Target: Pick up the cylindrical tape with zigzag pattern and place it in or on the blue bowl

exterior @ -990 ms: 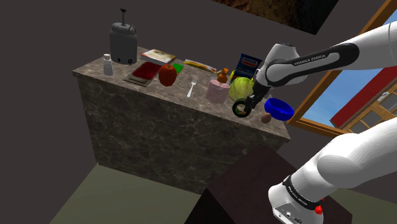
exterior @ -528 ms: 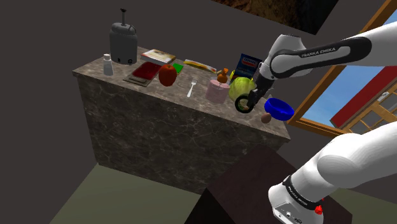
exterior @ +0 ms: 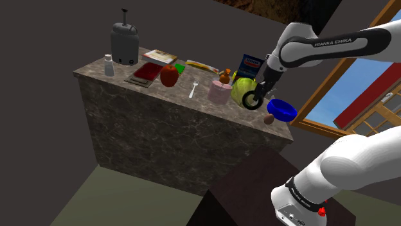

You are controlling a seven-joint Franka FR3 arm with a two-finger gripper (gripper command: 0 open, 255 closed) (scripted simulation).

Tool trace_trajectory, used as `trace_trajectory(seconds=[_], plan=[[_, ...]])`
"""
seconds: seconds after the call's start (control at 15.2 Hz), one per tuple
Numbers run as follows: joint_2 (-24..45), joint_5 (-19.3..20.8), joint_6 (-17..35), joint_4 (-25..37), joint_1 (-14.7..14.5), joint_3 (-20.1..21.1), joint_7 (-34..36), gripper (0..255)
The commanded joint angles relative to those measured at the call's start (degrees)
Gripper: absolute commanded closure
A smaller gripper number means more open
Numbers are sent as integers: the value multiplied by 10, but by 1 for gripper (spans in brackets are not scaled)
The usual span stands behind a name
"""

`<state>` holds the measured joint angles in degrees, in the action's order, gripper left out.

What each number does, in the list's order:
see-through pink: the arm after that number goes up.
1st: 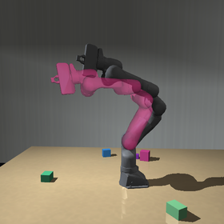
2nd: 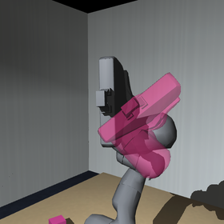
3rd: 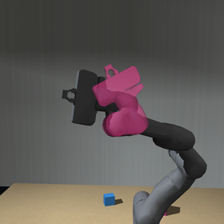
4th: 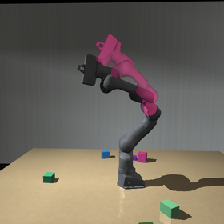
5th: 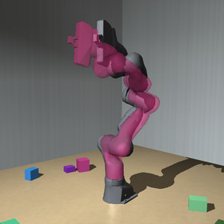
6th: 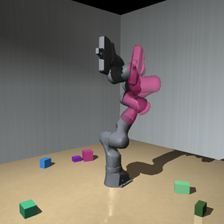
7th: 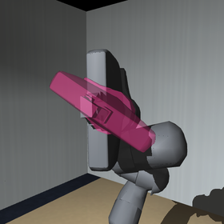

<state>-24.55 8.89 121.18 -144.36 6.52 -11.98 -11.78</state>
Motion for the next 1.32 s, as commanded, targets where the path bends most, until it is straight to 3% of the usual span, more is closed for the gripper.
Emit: trace_trajectory(seconds=[0.0, 0.73, 1.25], plan=[[-7, -1, -17, 11, 0, 2, 0, 255], [-30, -6, -105, 75, -2, 9, -4, 255], [-41, 34, -115, 87, 45, -75, -115, 255]])
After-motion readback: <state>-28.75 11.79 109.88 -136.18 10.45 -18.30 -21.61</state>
